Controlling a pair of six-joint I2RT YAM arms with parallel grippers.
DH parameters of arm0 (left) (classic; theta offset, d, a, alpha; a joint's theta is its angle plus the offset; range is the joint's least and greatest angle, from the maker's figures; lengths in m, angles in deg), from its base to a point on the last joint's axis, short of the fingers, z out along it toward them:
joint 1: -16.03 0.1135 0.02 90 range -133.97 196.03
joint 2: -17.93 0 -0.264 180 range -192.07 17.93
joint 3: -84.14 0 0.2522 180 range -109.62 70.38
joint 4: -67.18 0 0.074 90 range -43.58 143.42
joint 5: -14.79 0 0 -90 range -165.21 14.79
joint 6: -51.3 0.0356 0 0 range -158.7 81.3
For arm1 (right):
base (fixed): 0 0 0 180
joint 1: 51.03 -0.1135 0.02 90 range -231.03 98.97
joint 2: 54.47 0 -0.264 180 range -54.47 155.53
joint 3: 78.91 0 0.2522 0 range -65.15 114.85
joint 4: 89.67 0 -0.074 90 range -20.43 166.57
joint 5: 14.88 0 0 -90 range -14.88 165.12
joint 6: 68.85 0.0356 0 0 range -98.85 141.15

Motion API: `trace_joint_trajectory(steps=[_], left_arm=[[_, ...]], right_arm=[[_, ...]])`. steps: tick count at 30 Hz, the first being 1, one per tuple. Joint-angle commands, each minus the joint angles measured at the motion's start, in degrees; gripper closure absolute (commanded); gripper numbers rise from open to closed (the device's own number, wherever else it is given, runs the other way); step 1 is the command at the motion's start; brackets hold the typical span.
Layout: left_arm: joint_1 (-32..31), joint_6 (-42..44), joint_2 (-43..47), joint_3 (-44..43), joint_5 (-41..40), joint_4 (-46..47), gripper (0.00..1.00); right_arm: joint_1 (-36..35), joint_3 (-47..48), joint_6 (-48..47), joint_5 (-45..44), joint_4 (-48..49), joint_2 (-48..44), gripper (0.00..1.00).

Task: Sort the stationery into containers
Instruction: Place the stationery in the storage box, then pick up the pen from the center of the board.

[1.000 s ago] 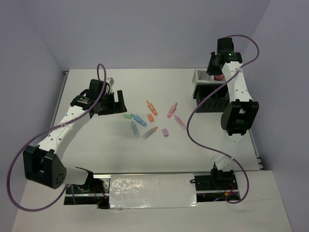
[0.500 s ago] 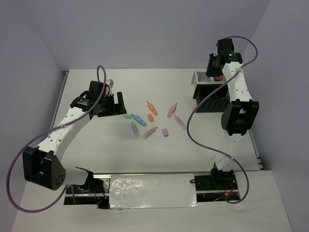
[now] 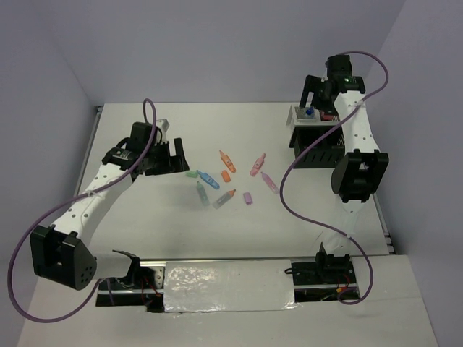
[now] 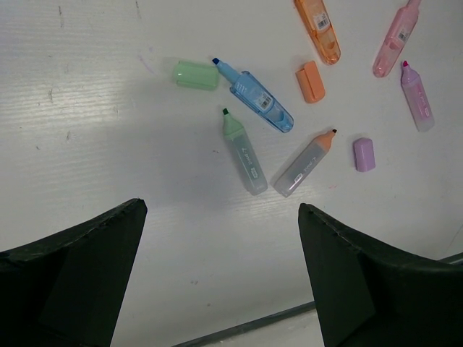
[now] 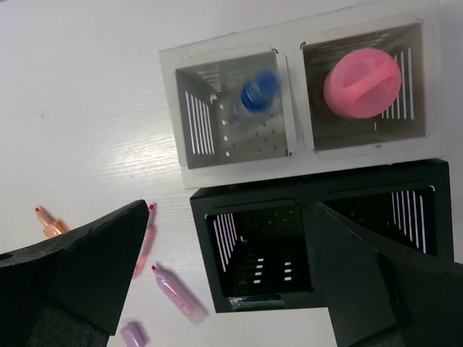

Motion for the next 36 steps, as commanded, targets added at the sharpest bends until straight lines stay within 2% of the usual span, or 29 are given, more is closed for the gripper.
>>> trace_joint_trajectory(steps=[1, 5, 8, 10, 11, 14, 16, 20, 26, 30, 36], left_arm=[[0.3, 1.1, 1.8, 0.6, 1.4, 0.3, 0.01], [0.3, 0.6, 1.5, 0.7, 1.1, 0.0, 0.01], [0.3, 0.6, 0.9, 0.7, 1.4, 0.0, 0.01], [0.2, 0.5, 0.9, 0.8, 1.4, 0.4, 0.01], [0.3, 0.4, 0.9, 0.9, 1.2, 0.5, 0.01], [0.2, -0.4, 0.4, 0.1, 0.0, -0.2, 0.01], [0.2, -0.4, -0.2, -0.6, -0.4, -1.4, 0.01], [0.2, 0.3, -0.4, -1.5, -1.0, -2.7, 0.01], [0.2, 0.9, -0.4, -0.8, 0.9, -2.5, 0.01], [0.2, 1.0, -0.8, 0.3, 2.8, -1.5, 0.01], [0.2, 2.2, -1.7, 0.6, 4.0, -1.6, 0.01]], right_arm=[[-0.1, 5.2, 0.7, 0.0, -1.0, -1.5, 0.0], [-1.4, 3.5, 0.7, 1.3, -0.9, -6.0, 0.0], [-5.7, -2.2, -0.9, 0.4, -0.4, -11.2, 0.0], [-9.3, -12.6, -1.8, 3.4, 3.6, -17.2, 0.0], [-11.0, -21.0, -3.6, 4.4, 5.1, -19.5, 0.0], [-18.5, -34.9, -5.7, 0.8, 9.2, -26.1, 0.01], [-22.5, -40.3, -5.8, -0.8, 10.5, -28.8, 0.01], [-24.3, -54.2, -3.8, 1.6, 15.7, -32.2, 0.04], [-26.1, -60.1, -3.8, -0.8, 18.9, -29.8, 0.09], [-26.0, -58.5, -4.7, -2.2, 19.2, -24.1, 0.17], [-25.9, -55.3, -5.6, -2.5, 21.0, -17.5, 0.2]])
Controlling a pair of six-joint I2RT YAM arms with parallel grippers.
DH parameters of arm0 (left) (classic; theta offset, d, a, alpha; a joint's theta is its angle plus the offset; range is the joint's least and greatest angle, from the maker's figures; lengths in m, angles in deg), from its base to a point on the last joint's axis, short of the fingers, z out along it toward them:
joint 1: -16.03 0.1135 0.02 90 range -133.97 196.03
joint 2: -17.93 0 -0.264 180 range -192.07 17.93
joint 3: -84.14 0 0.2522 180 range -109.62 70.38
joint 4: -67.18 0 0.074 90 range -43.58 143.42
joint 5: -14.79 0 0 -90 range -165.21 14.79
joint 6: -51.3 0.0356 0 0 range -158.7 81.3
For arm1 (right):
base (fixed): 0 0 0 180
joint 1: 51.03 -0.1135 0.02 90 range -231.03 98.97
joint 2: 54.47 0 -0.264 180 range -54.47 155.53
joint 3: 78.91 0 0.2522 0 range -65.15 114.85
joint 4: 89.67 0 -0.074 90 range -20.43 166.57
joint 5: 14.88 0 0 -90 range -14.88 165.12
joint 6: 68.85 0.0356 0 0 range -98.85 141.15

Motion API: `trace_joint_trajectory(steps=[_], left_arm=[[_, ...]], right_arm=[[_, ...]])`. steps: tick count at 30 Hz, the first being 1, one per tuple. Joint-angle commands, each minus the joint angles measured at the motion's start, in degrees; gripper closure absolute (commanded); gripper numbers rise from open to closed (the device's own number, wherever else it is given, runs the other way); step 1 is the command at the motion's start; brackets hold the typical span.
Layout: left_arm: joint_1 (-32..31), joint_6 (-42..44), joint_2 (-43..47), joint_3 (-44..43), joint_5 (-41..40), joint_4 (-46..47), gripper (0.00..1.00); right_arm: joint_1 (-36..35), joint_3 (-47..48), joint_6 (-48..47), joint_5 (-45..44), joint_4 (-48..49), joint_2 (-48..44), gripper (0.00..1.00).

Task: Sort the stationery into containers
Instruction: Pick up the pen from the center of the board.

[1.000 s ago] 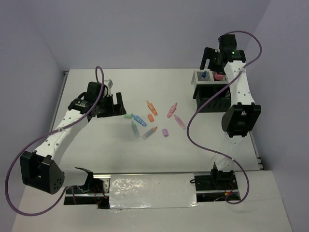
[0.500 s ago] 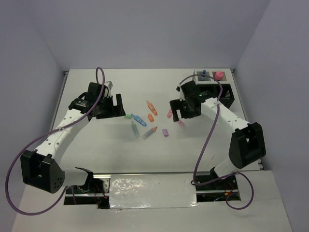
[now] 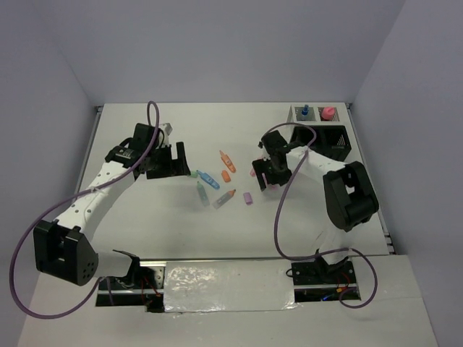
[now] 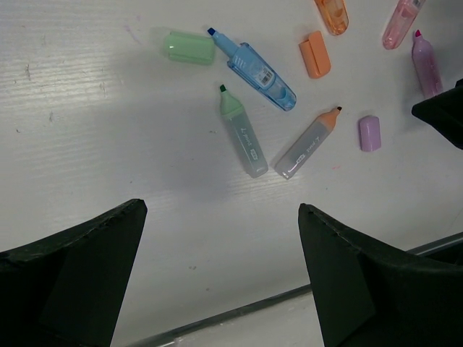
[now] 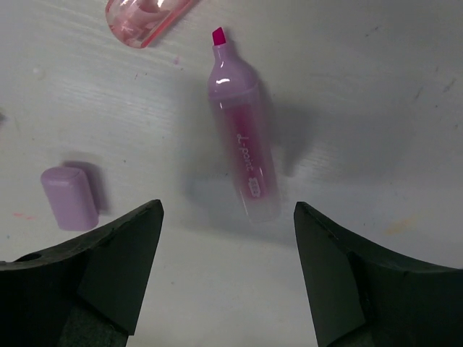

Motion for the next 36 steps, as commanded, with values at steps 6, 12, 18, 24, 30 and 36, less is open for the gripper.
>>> trace_joint_trajectory(steps=[6, 12, 18, 24, 30, 36], left_arm=[[0.3, 3.1, 0.0, 1.1, 2.7, 0.1, 0.01], [0.2, 3.8, -0.2, 1.2, 2.7, -0.3, 0.01], [0.2, 3.4, -1.2, -0.9, 3.0, -0.4, 0.01], [-4.4, -1.5, -6.2, -6.8, -3.9, -5.1, 0.01], [-17.2, -12.5, -16.9, -17.7, -8.7, -8.8, 0.01], [-28.3, -21.5, -29.5, -31.9, -16.0, -13.8, 0.01]], right_arm=[[-0.2, 3.1, -1.4, -3.4, 5.0, 5.1, 0.25], [-0.3, 2.5, -0.6, -2.2, 6.2, 7.2, 0.43], [-0.5, -0.2, 0.3, -1.4, 7.5, 6.6, 0.69], [-0.4, -5.9, 7.4, 4.8, 8.4, -1.8, 1.0], [-0.5, -12.3, 15.9, 0.4, 3.6, -18.9, 1.0], [0.1, -13.0, 22.1, -6.0, -7.9, -34.3, 1.0]])
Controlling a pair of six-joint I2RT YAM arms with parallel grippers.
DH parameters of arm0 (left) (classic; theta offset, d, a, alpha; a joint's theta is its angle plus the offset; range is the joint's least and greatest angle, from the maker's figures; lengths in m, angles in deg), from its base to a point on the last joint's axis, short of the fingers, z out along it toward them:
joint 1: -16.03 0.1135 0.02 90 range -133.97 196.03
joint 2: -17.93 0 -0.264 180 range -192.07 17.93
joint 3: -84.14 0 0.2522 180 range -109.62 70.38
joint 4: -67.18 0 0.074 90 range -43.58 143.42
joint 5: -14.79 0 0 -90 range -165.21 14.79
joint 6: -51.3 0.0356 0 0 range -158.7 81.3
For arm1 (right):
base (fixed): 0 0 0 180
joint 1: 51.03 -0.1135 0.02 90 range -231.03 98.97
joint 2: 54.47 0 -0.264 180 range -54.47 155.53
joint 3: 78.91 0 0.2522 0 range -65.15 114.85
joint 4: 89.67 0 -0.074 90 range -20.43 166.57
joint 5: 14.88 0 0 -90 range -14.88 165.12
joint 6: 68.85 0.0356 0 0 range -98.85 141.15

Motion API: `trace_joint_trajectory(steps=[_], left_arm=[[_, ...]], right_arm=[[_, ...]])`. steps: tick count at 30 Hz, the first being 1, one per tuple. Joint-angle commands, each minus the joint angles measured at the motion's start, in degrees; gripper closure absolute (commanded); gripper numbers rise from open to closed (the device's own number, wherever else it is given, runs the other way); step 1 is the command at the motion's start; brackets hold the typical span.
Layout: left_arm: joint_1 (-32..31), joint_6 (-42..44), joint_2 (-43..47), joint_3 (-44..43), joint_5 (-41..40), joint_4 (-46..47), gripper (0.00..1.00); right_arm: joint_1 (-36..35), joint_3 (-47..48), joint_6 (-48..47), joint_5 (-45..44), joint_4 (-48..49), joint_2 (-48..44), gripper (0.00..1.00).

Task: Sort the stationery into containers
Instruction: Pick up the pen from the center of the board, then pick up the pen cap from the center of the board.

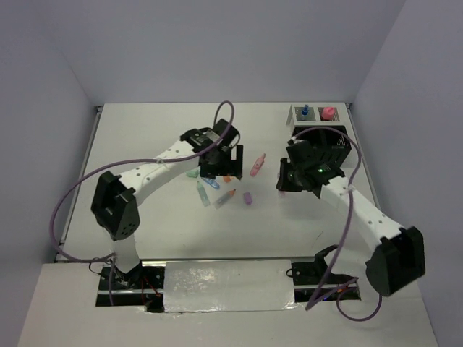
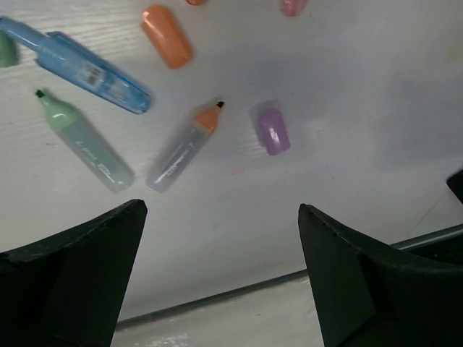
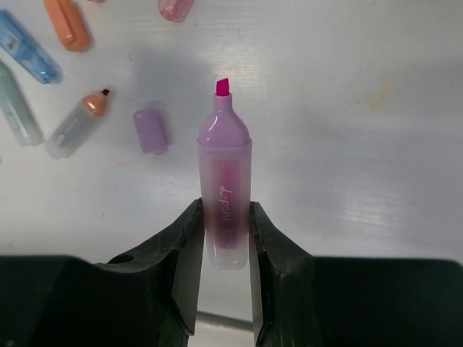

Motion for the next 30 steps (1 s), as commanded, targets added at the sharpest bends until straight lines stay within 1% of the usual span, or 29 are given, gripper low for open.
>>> trace_joint_trajectory(steps=[1, 3, 5, 6, 8, 13, 16, 18, 22, 24, 27, 30], left_arm=[[-5.0, -7.5, -6.3, -8.4, -6.6, -4.5, 0.01], [-7.0, -10.0, -10.3, -10.6, -7.4, -4.8, 0.03], [-7.9, -12.0, -12.3, -12.8, -8.4, -4.7, 0.05], [-8.7, -12.7, -14.0, -14.0, -8.9, -4.5, 0.12], [-10.1, -14.7, -15.5, -15.1, -10.6, -4.2, 0.17], [-11.3, -19.1, -21.6, -17.0, -12.3, -4.9, 0.2], [-11.8, -19.9, -24.4, -17.3, -13.0, -3.9, 0.22], [-12.1, -20.3, -26.5, -18.8, -13.9, -3.9, 0.25], [-12.1, -21.7, -29.1, -21.0, -15.0, -6.0, 0.28], [-12.1, -22.3, -29.5, -20.7, -14.8, -6.2, 0.29], [-12.3, -22.9, -29.7, -18.5, -13.4, -4.2, 0.33], [-12.3, -23.4, -30.5, -18.4, -12.6, -4.6, 0.38]], right_arm=[[0.6, -0.1, 4.6, -2.7, -8.9, -6.9, 1.0], [0.9, 0.3, 6.1, -3.9, -13.3, -11.0, 1.0], [1.0, 1.2, 7.1, -5.5, -15.8, -14.0, 1.0], [1.1, 1.4, 7.6, -6.1, -17.5, -16.6, 1.0], [1.1, 1.8, 7.4, -5.4, -18.5, -18.5, 1.0], [1.0, 0.1, 6.0, -4.6, -20.9, -22.8, 1.0], [1.0, -0.4, 5.0, -3.5, -21.1, -25.1, 1.0], [1.1, -0.8, 3.9, -2.2, -21.2, -25.7, 1.0], [1.1, -1.5, 2.3, -0.1, -21.3, -26.3, 1.0], [1.0, -1.1, 1.1, 0.1, -21.4, -26.4, 1.0], [1.1, 0.0, -0.4, -0.2, -22.0, -25.9, 1.0], [1.0, 1.0, -1.3, -0.3, -22.3, -25.6, 1.0]])
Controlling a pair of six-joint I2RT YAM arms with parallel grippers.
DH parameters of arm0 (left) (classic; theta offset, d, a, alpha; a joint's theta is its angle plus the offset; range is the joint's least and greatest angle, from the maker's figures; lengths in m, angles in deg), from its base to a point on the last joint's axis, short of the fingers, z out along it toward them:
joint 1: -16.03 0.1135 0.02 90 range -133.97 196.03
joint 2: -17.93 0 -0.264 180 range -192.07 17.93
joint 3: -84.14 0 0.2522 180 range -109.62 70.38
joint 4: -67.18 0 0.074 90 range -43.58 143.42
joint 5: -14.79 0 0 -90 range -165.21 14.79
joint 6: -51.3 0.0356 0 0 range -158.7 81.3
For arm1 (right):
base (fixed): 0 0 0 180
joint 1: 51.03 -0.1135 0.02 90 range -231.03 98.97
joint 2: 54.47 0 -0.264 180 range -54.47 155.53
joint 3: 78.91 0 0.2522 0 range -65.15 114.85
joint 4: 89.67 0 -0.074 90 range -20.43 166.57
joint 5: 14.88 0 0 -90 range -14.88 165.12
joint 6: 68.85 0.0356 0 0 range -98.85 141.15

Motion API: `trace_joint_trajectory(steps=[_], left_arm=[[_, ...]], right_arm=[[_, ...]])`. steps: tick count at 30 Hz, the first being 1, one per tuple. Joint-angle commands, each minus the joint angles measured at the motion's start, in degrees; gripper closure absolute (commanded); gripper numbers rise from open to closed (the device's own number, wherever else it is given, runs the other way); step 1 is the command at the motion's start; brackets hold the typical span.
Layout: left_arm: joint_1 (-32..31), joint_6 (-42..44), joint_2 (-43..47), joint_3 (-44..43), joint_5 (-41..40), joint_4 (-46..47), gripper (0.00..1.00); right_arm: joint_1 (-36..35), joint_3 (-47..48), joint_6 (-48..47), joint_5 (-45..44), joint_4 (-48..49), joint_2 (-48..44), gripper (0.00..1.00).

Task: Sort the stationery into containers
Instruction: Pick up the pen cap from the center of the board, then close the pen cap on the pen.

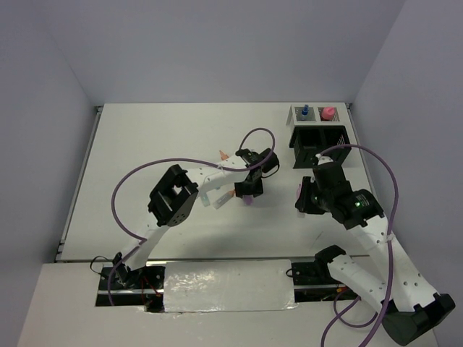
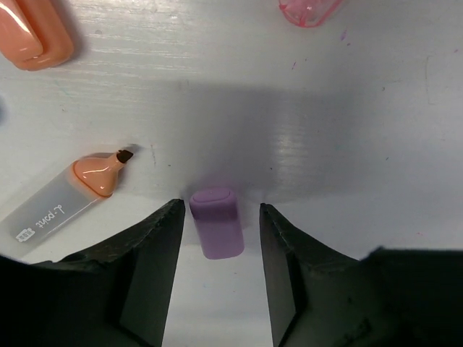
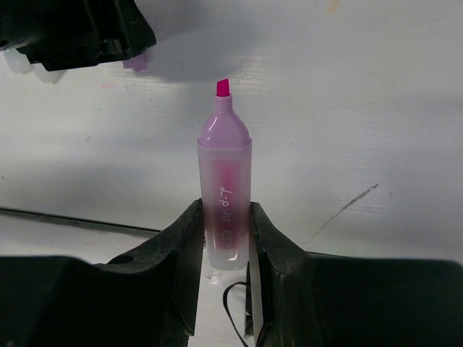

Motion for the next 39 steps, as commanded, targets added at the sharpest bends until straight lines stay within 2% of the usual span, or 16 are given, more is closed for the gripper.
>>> trace_joint_trajectory(steps=[1, 9, 12, 14, 16, 18, 21, 23, 25, 27, 28, 29, 31, 34, 35, 39], left_arm=[[-0.6, -1.4, -1.1, 0.3, 0.7, -0.5, 0.43], [-1.2, -1.2, -1.1, 3.3, 3.6, 1.7, 0.52], [-1.3, -0.9, -0.9, 4.3, 4.8, 2.7, 0.6], [-1.3, 0.1, -0.4, 4.3, 5.7, 3.3, 0.8], [-1.3, 1.0, 1.9, 2.9, 5.7, 4.2, 0.93], [-1.0, 3.2, 5.3, 2.2, 6.3, 6.2, 1.0], [0.5, 8.0, 14.6, 1.7, 5.8, 13.4, 1.0], [2.5, 12.5, 22.4, 3.1, 7.2, 20.9, 1.0], [7.7, 15.1, 30.9, 9.0, 16.8, 28.6, 1.0], [15.0, 16.2, 36.1, 14.5, 28.5, 46.1, 1.0], [17.4, 15.1, 40.5, 20.4, 42.2, 53.4, 1.0], [20.0, 10.1, 42.3, 23.2, 47.9, 67.6, 1.0], [25.2, 3.2, 45.6, 29.2, 59.0, 80.7, 1.0], [27.7, -12.1, 46.0, 32.9, 66.8, 98.7, 1.0], [27.8, -15.5, 45.7, 33.8, 68.1, 108.2, 1.0], [28.6, -29.8, 44.2, 38.4, 69.3, 128.7, 1.0]], right_arm=[[0.3, 1.9, -2.6, 0.5, -0.5, 0.2, 1.0], [0.2, 2.2, -2.5, 1.8, 0.9, 0.5, 1.0], [0.3, 2.6, -2.7, 1.9, 1.5, 0.7, 1.0], [0.3, 3.5, -2.8, 2.2, 1.7, 1.1, 1.0], [0.3, 4.3, -3.0, 3.2, 2.5, 1.1, 1.0], [0.3, 5.8, -3.1, 6.1, 4.0, 0.5, 1.0], [0.3, 8.8, -4.1, 13.4, 8.1, -0.8, 1.0], [0.4, 11.1, -4.0, 18.4, 10.8, -0.7, 1.0], [0.3, 12.4, -3.0, 22.4, 14.5, -0.2, 1.0], [0.2, 12.7, -1.4, 31.1, 19.0, 0.6, 1.0], [0.2, 12.2, 1.9, 34.5, 25.8, 0.8, 1.0], [0.2, 11.2, 4.6, 41.3, 29.6, 1.3, 1.0], [-0.6, 9.2, 14.5, 47.2, 43.6, 4.1, 1.0], [-4.9, 11.3, 20.5, 47.8, 54.0, 8.8, 1.0], [-6.3, 12.2, 21.2, 48.4, 55.3, 10.1, 1.0], [-6.9, 11.3, 27.6, 53.0, 69.0, 14.2, 1.0]])
